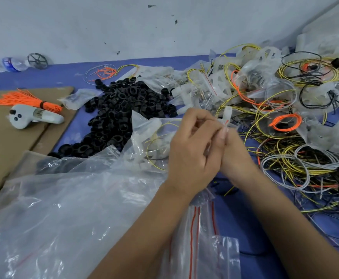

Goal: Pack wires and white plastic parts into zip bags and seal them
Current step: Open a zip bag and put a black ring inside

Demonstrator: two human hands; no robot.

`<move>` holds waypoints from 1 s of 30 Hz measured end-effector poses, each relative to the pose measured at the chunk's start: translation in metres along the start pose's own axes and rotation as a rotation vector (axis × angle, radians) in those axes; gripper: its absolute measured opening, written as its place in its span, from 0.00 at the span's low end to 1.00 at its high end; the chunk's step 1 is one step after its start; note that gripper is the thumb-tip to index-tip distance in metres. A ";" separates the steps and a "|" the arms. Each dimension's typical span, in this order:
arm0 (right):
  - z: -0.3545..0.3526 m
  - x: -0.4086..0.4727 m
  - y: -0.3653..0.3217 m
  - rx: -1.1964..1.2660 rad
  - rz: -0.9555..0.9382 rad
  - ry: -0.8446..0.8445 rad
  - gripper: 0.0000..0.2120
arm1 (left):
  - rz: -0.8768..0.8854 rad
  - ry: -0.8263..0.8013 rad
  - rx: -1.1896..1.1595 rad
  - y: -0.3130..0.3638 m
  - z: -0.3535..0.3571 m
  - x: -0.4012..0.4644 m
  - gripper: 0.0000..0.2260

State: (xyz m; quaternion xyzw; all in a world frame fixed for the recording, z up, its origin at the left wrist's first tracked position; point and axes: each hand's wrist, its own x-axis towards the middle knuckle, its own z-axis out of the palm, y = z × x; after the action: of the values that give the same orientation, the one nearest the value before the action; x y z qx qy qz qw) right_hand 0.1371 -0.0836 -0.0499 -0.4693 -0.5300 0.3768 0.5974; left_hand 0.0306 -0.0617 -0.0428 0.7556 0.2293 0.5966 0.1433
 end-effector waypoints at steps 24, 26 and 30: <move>-0.021 0.004 -0.002 -0.799 -0.161 0.407 0.19 | -0.383 -0.115 0.774 -0.035 -0.028 0.015 0.17; -0.031 0.006 0.000 -0.704 -0.129 0.528 0.20 | -0.444 -0.142 0.838 -0.038 -0.032 0.016 0.18; -0.035 0.007 0.005 -0.438 -0.035 0.579 0.22 | -0.599 -0.166 0.646 -0.050 -0.038 0.019 0.16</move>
State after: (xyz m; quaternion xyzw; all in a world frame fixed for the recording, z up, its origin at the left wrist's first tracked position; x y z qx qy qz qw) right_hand 0.1730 -0.0808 -0.0525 -0.6643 -0.4151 0.0954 0.6142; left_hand -0.0114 -0.0117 -0.0423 0.7073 0.6002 0.3638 0.0844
